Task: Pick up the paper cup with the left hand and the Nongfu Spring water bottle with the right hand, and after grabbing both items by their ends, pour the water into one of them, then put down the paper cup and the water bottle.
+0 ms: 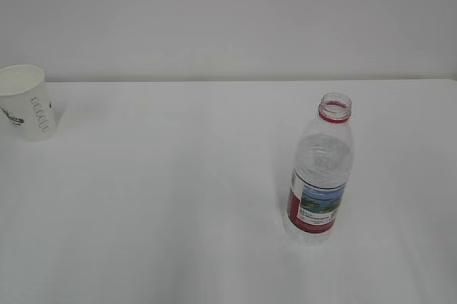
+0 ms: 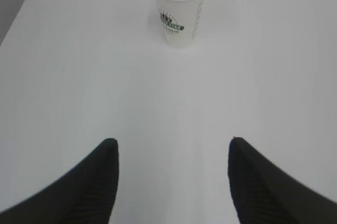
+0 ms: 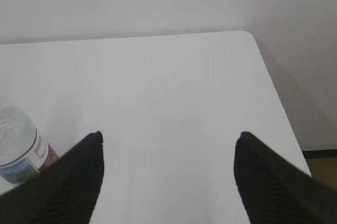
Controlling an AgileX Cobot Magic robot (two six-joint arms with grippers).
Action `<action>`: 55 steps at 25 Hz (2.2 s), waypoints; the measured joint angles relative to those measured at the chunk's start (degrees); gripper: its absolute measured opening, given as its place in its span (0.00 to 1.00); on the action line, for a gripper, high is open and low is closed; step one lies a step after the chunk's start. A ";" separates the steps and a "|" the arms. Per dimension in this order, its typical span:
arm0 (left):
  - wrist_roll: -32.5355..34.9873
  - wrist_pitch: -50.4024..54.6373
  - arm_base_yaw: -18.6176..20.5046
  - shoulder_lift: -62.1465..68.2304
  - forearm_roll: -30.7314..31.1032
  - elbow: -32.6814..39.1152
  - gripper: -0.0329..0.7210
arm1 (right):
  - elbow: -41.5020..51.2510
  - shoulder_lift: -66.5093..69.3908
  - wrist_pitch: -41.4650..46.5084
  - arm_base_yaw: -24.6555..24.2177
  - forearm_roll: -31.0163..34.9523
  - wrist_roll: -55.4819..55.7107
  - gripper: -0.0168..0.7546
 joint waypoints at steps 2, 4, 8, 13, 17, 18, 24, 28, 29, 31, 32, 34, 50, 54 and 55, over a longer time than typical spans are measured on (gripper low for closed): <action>0.00 -3.97 -0.73 1.49 0.00 0.00 0.67 | 0.00 1.54 -2.36 0.00 0.00 1.16 0.77; 0.00 -8.90 -1.62 3.44 0.00 0.00 0.67 | 0.00 3.47 -4.71 0.00 0.00 1.79 0.77; 0.00 -16.37 -1.93 8.23 0.00 0.00 0.67 | 0.00 7.65 -10.24 0.00 -0.43 2.02 0.77; 0.00 -24.74 -1.93 14.64 0.00 0.00 0.67 | 0.00 13.76 -17.75 0.00 -1.43 2.02 0.77; 0.00 -31.91 -1.93 18.89 0.00 0.00 0.67 | 0.00 16.81 -24.68 0.00 -1.23 2.02 0.77; 0.00 -33.25 -1.93 19.52 0.00 0.00 0.67 | 0.00 17.10 -26.06 0.00 -1.23 2.02 0.77; 0.00 -37.82 -1.93 20.66 0.00 0.00 0.66 | 0.00 17.50 -32.01 0.00 -1.23 2.02 0.77; 0.00 -38.02 -1.93 21.51 0.00 0.00 0.66 | 0.00 17.50 -34.82 0.00 -1.53 2.02 0.77; 0.00 -38.02 -1.93 21.82 0.00 0.00 0.66 | 0.00 17.50 -35.77 0.00 -1.80 2.02 0.77; 0.00 -38.16 -1.93 22.51 0.00 0.00 0.65 | 0.00 17.50 -38.13 0.00 -2.54 2.02 0.77; 0.00 -38.28 -1.93 22.94 0.00 0.00 0.65 | 0.00 17.50 -39.28 0.00 -3.11 2.02 0.77; 0.00 -38.96 -1.93 23.63 0.00 0.00 0.65 | 0.00 17.50 -41.74 0.00 -4.68 2.02 0.77; 0.00 -48.10 -1.93 31.65 0.00 0.00 0.65 | 0.00 24.57 -53.18 0.00 -10.18 2.15 0.77; 0.00 -50.52 -1.93 33.15 0.00 0.12 0.65 | 0.00 29.32 -55.97 0.00 -10.18 2.15 0.77; 0.00 -52.10 -1.93 33.68 0.00 0.54 0.65 | 0.00 30.68 -56.87 0.00 -10.18 2.15 0.77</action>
